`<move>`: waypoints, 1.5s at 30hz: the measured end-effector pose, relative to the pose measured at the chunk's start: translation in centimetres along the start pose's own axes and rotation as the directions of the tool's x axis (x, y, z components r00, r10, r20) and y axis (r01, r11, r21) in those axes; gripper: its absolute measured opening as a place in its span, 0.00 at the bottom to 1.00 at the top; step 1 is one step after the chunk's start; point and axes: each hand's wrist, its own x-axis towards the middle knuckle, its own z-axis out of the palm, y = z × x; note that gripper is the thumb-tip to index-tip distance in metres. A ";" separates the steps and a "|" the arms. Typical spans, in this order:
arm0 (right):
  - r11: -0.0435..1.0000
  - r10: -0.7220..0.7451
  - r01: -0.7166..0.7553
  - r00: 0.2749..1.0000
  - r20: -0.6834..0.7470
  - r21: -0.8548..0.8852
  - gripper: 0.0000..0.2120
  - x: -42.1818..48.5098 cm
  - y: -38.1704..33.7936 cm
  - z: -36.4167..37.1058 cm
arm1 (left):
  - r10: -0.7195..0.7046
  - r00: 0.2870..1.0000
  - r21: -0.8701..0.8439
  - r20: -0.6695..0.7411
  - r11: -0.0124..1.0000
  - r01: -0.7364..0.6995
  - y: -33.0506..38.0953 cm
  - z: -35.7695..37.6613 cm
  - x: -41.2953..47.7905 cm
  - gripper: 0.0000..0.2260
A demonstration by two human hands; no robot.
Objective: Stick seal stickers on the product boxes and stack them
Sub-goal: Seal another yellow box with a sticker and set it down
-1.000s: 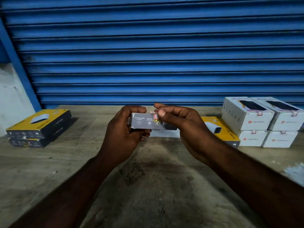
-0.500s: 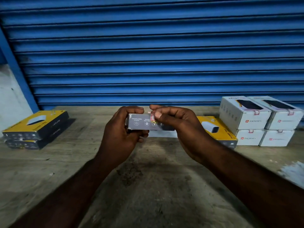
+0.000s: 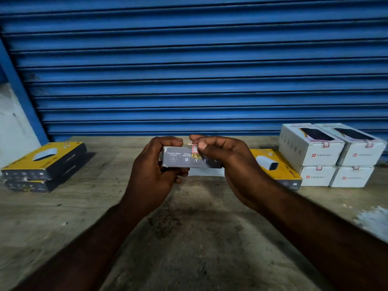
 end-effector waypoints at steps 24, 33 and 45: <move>0.956 -0.156 0.162 0.987 0.042 -0.244 0.04 -0.3 0.0 0.1 | 0.102 0.995 -0.022 0.011 0.995 -0.102 -0.5 -0.1 0.2 0.22; 0.943 -0.212 0.216 0.976 0.042 -0.252 0.13 -0.4 0.1 0.0 | 0.135 0.990 -0.163 0.028 0.978 -0.128 -0.5 0.1 0.4 0.24; 0.958 -0.008 -0.008 0.999 -0.052 -0.288 0.23 -0.4 0.4 -0.4 | 0.059 0.994 -0.258 0.092 0.966 -0.033 -0.8 0.6 0.3 0.26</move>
